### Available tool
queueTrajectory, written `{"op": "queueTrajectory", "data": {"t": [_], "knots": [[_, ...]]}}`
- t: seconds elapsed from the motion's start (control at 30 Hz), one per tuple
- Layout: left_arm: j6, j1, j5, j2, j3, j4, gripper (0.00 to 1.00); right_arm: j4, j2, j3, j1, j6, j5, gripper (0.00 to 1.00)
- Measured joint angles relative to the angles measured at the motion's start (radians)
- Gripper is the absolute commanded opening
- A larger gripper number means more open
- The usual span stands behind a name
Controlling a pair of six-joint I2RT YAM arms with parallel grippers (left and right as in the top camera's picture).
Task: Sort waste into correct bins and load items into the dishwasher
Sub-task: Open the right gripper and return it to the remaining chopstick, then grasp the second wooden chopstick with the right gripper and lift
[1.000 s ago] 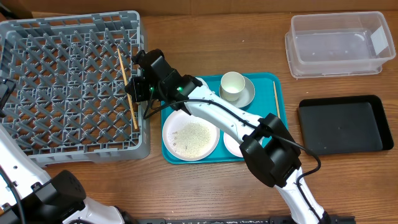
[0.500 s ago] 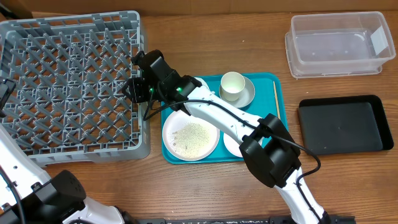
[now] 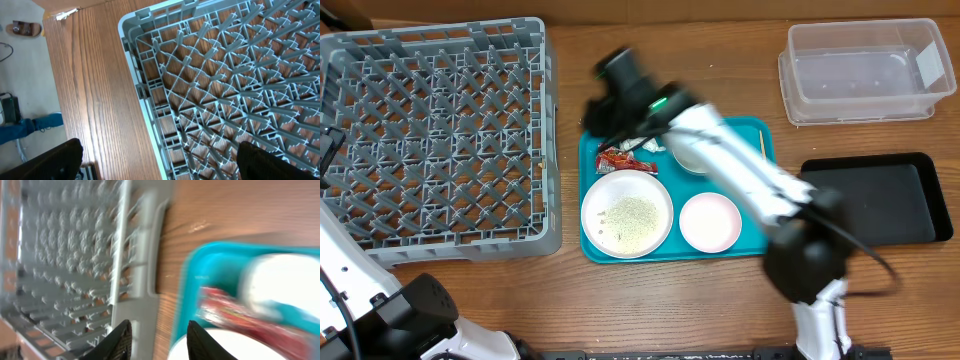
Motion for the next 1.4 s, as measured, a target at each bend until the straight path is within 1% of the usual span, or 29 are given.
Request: {"op": "queueTrajectory", "data": {"t": [0.03,0.1,0.17,0.2,0.23,0.3,0.33,0.43,0.57,0.7,0.87,1.07,1.2,1.4], "knots": [[0.000,0.000,0.000,0.000,0.000,0.000,1.00,-0.065,-0.058,0.008,-0.052,-0.017,0.014,0.40],[0.000,0.000,0.000,0.000,0.000,0.000,1.00,-0.157,-0.152,0.020,-0.136,-0.046,0.027,0.47],[0.000,0.000,0.000,0.000,0.000,0.000,1.00,-0.276,-0.248,0.044,-0.232,-0.084,0.056,0.49],[0.000,0.000,0.000,0.000,0.000,0.000,1.00,-0.318,-0.277,0.047,-0.263,-0.098,0.075,0.48],[0.000,0.000,0.000,0.000,0.000,0.000,1.00,-0.426,-0.316,0.064,-0.313,-0.119,0.120,0.43],[0.000,0.000,0.000,0.000,0.000,0.000,1.00,-0.524,-0.341,0.065,-0.369,-0.132,0.174,0.30],[0.000,0.000,0.000,0.000,0.000,0.000,1.00,-0.565,-0.344,0.061,-0.401,-0.143,0.204,0.28],[0.000,0.000,0.000,0.000,0.000,0.000,1.00,-0.581,-0.327,0.006,-0.469,-0.156,0.255,0.27],[0.000,0.000,0.000,0.000,0.000,0.000,1.00,-0.500,-0.301,-0.162,-0.491,-0.169,0.286,0.30],[0.000,0.000,0.000,0.000,0.000,0.000,1.00,-0.386,-0.286,-0.351,-0.481,-0.190,0.295,0.31],[0.000,0.000,0.000,0.000,0.000,0.000,1.00,-0.209,-0.284,-0.541,-0.478,-0.214,0.298,0.32],[0.000,0.000,0.000,0.000,0.000,0.000,1.00,-0.043,-0.284,-0.694,-0.478,-0.241,0.300,0.36],[0.000,0.000,0.000,0.000,0.000,0.000,1.00,0.048,-0.284,-0.768,-0.478,-0.275,0.301,0.36],[0.000,0.000,0.000,0.000,0.000,0.000,1.00,0.115,-0.284,-0.842,-0.478,-0.334,0.300,0.36]]}}
